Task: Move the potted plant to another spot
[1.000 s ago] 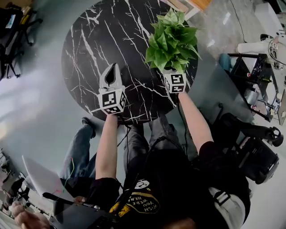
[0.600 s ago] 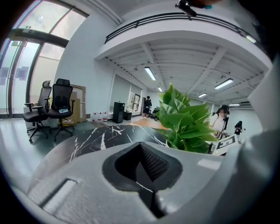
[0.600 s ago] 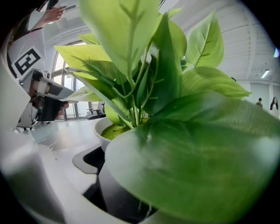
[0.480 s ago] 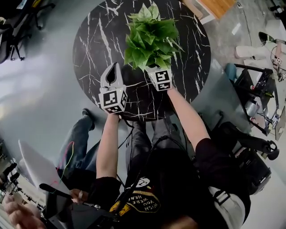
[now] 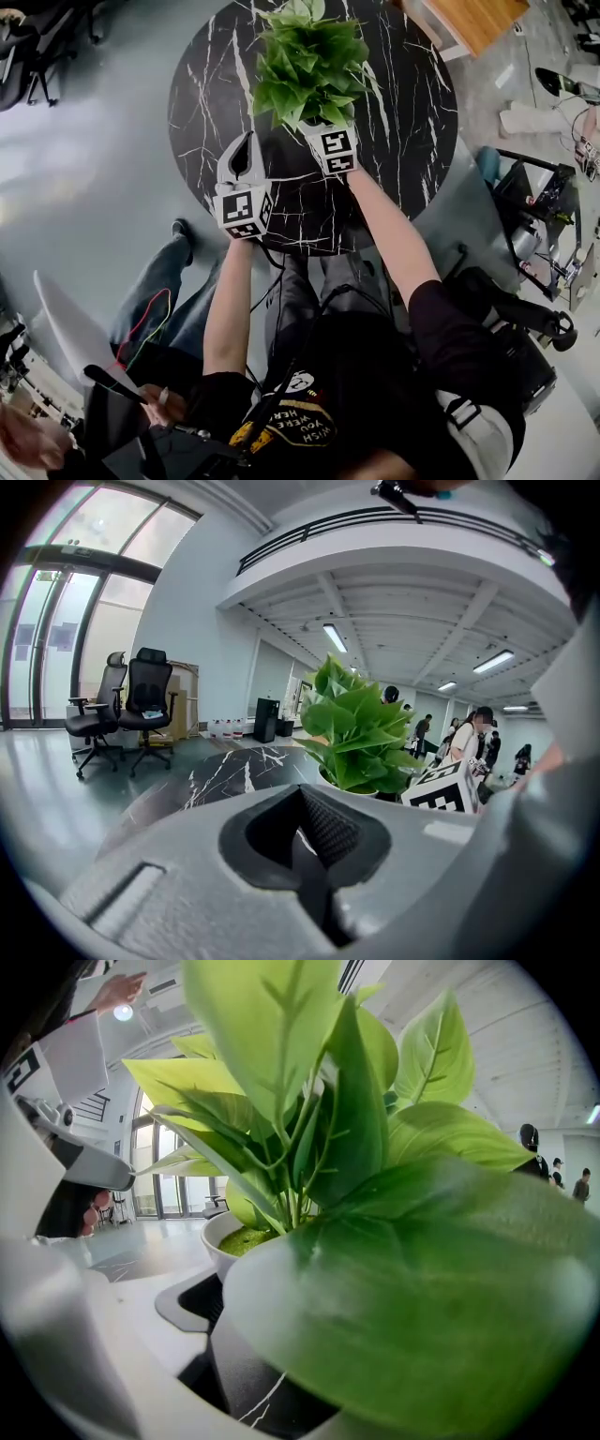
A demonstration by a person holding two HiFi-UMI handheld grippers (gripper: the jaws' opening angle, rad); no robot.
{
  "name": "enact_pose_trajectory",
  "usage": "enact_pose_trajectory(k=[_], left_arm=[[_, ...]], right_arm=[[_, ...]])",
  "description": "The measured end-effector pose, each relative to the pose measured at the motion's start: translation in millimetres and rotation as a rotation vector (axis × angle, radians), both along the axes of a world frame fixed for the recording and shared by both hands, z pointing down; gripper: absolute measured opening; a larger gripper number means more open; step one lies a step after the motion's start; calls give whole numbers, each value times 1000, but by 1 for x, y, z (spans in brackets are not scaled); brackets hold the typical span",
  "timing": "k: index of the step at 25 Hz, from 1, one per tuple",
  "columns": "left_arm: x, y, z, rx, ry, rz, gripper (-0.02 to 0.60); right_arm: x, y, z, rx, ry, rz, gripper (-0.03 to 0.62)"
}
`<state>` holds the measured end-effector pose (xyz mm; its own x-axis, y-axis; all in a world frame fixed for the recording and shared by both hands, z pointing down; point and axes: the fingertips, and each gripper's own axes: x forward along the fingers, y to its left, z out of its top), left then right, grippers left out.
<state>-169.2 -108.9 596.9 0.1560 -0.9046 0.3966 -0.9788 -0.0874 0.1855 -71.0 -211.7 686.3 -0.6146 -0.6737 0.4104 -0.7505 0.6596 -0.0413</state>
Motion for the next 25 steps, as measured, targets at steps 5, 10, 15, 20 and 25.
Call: enact_pose_trajectory(k=[5, 10, 15, 20, 25], left_arm=[[4, -4, 3, 0, 8, 15, 5], [11, -7, 4, -3, 12, 28, 5], [18, 9, -1, -26, 7, 22, 5], [31, 41, -44, -4, -21, -12, 5], [52, 61, -107, 38, -23, -21, 5]], right_arm=[[3, 5, 7, -22, 24, -34, 476], [23, 17, 13, -55, 48, -27, 477], [76, 57, -1, -98, 51, 82, 330], [94, 104, -80, -83, -49, 115, 3], [85, 129, -167, -59, -130, 84, 2]])
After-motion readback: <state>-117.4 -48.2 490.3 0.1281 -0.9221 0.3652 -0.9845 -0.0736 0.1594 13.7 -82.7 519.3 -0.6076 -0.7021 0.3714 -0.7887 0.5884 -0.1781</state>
